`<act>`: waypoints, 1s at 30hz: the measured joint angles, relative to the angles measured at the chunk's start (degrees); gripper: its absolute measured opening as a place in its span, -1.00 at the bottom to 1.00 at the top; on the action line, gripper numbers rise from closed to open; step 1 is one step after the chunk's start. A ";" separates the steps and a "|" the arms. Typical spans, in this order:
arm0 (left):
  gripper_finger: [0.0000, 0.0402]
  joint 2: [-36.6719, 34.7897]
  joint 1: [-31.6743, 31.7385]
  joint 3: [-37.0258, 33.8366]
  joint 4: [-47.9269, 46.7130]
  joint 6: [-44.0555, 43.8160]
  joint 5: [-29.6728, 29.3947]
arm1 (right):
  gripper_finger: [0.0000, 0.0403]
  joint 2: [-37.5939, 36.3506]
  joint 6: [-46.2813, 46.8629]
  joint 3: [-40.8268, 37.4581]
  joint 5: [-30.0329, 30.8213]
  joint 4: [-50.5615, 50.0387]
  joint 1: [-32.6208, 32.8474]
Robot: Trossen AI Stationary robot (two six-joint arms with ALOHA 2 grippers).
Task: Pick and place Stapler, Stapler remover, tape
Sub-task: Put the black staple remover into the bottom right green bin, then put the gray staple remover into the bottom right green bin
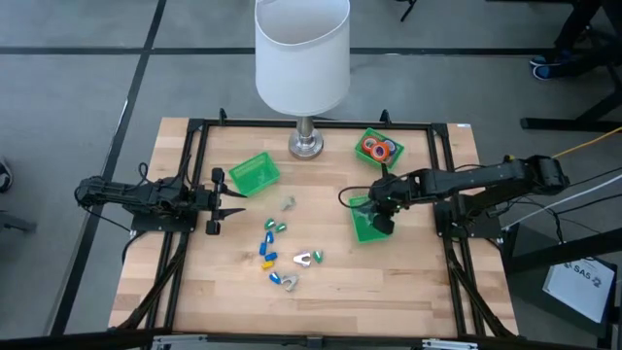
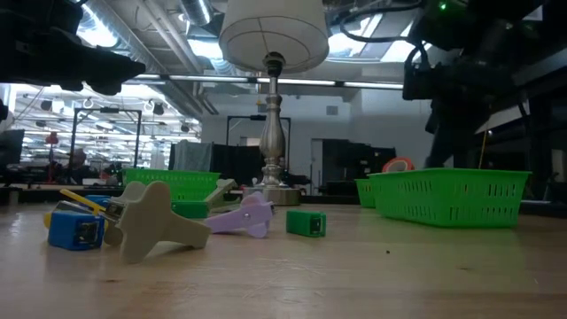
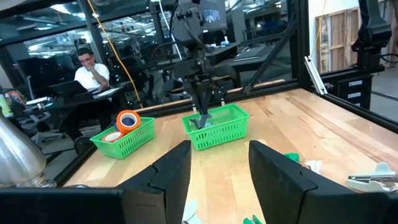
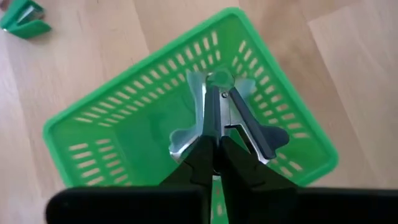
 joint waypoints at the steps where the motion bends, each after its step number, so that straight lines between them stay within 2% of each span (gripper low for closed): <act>1: -0.22 0.00 0.01 -0.01 0.00 0.00 0.02 | -0.90 0.00 -0.33 0.00 -0.02 0.16 -0.22; 6: -0.22 0.00 0.02 0.00 0.00 0.00 0.02 | -0.68 0.00 -1.42 0.00 1.82 -0.49 -1.20; 12: -0.22 -0.01 0.02 0.00 0.00 -0.01 0.02 | -0.24 0.00 -1.23 0.53 0.22 -1.60 -2.44; 18: -0.22 -0.01 0.02 -0.01 0.00 -0.02 0.02 | 0.11 1.44 -1.87 6.79 -0.03 -5.61 -2.47; 22: -0.22 0.00 0.01 0.00 0.00 0.00 0.02 | 0.19 5.76 -6.63 13.44 -0.01 -6.31 -2.47; 30: -0.22 0.01 0.02 0.00 0.00 -0.01 0.02 | 0.14 21.41 -25.39 27.66 4.63 -3.59 -2.43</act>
